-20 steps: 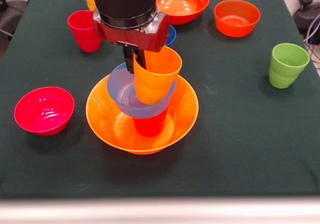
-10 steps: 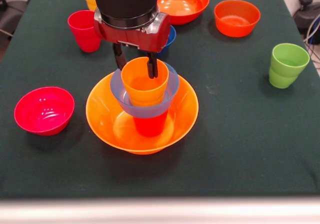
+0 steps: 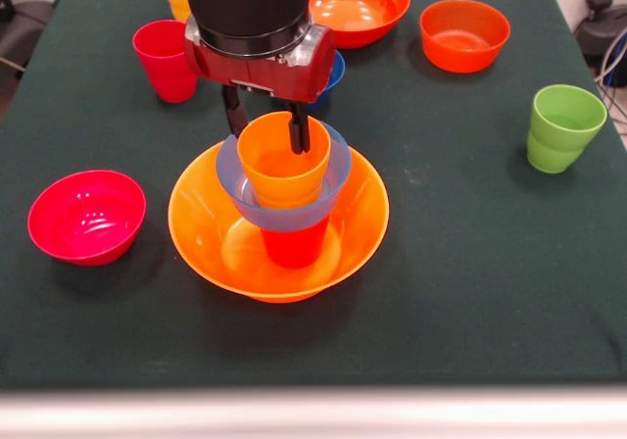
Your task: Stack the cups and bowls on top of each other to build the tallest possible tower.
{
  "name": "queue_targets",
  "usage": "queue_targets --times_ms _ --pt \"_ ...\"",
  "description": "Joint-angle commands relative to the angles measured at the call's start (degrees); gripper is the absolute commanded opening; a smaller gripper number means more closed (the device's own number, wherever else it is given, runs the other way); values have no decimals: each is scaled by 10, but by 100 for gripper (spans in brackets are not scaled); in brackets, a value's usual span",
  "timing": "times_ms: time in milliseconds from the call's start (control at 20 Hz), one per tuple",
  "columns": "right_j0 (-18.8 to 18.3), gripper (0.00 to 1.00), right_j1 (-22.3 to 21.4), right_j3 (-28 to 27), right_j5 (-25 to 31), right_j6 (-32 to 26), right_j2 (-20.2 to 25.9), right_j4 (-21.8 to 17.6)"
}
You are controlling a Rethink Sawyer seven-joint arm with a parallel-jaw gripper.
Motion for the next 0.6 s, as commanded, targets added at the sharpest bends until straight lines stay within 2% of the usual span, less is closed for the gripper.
queue_targets --times_ms 50,300,600 --pt "16 100 -3 7 -5 -91 20 -31" --pt "16 100 -46 18 41 -95 24 -12" --pt "21 100 -57 3 80 -90 25 -7"
